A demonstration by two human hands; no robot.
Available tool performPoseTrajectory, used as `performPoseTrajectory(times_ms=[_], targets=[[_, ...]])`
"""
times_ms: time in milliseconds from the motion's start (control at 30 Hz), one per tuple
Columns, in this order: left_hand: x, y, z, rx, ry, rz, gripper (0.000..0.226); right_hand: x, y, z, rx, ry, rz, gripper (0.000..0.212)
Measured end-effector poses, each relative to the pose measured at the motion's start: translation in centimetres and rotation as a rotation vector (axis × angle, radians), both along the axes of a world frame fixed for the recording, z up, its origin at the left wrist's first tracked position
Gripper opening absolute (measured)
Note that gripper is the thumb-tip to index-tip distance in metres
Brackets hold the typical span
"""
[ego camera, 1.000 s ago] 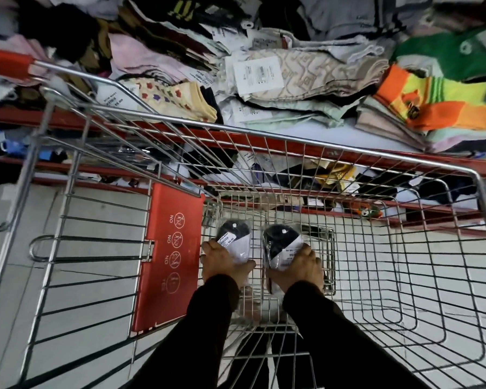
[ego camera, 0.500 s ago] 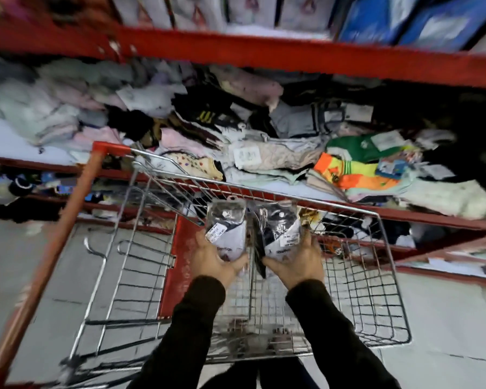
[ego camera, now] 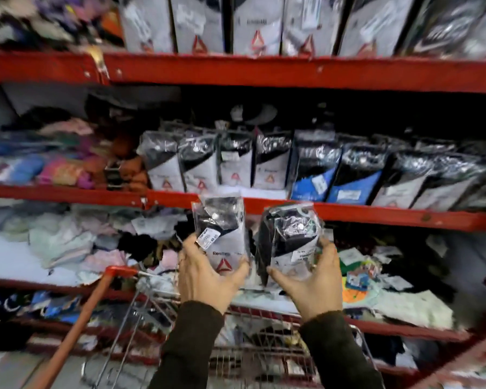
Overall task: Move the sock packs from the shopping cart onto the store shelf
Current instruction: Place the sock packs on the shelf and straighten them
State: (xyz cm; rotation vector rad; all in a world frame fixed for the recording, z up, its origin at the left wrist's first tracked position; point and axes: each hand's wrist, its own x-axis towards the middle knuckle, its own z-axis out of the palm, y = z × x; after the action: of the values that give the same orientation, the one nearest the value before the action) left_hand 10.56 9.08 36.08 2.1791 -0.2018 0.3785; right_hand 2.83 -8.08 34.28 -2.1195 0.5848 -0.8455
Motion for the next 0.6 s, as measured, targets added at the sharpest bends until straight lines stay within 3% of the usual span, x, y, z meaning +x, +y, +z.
performPoseTrajectory(times_ms=[267,600], targets=[[7.2,-4.1,8.2,-0.067,-0.288,-0.029,0.09,7.7,-3.1,7.8,-0.078,-0.264,-0.02,0.099],[14.0,-7.7,7.2,-0.055,-0.234,-0.013,0.087,16.6,-2.9,6.7,-0.086,-0.283,-0.138,0.097]])
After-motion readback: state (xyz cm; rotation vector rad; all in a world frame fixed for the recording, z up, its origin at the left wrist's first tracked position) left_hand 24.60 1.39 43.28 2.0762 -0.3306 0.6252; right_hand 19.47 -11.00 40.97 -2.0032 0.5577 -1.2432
